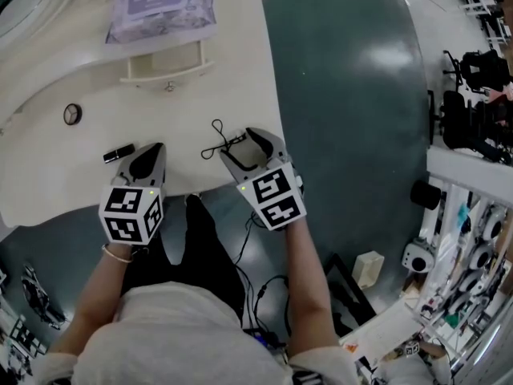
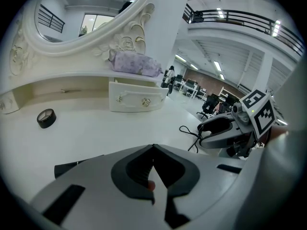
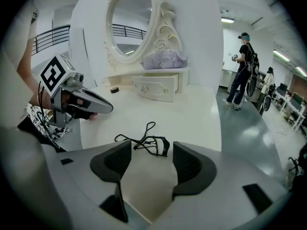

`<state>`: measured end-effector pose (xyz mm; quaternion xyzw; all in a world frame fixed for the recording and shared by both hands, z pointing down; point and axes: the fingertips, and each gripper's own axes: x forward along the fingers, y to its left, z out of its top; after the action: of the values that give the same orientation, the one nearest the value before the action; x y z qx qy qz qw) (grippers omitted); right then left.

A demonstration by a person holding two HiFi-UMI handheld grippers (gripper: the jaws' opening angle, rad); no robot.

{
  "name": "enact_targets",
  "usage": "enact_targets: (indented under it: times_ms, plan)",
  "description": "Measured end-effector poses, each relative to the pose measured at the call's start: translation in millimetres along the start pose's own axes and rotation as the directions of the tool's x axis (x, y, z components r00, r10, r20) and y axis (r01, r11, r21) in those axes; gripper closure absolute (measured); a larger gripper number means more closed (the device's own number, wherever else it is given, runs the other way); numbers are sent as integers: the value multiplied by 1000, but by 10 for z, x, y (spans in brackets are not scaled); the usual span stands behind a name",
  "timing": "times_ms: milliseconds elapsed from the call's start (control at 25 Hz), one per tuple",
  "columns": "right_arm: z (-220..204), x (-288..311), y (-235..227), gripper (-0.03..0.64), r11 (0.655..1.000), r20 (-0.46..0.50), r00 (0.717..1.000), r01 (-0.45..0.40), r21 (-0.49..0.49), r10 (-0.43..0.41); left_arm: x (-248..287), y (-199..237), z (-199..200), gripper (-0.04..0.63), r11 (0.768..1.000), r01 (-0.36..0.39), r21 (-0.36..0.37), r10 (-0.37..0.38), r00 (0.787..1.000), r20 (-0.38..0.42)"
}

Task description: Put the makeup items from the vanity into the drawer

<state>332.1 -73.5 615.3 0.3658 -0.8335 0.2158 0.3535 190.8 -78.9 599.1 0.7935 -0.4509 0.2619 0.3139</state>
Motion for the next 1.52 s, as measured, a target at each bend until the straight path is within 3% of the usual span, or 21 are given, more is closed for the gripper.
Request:
enact_targets:
  times_ms: [80,160,800,1520]
  plan:
    - [-2,2,-6,338,1000,-3,1000,10,-3,-10,-20,24,-3,592,1000,-5,-2,5,1000,1]
    - [-1,-10,-11,391,1000,-1,1000,22,-1,-22,-49,33,-4,592,1000,-9,-2,9,1000,4]
    - [97,-60,40,394,998,32,999,36,61,-38,-186,157,34,592,999,-34,-16,35,999,29]
    - [549,-182,171,403,994,132,989,57,89,-68,-494,348,152,592,996,-70,-63,76,993,86]
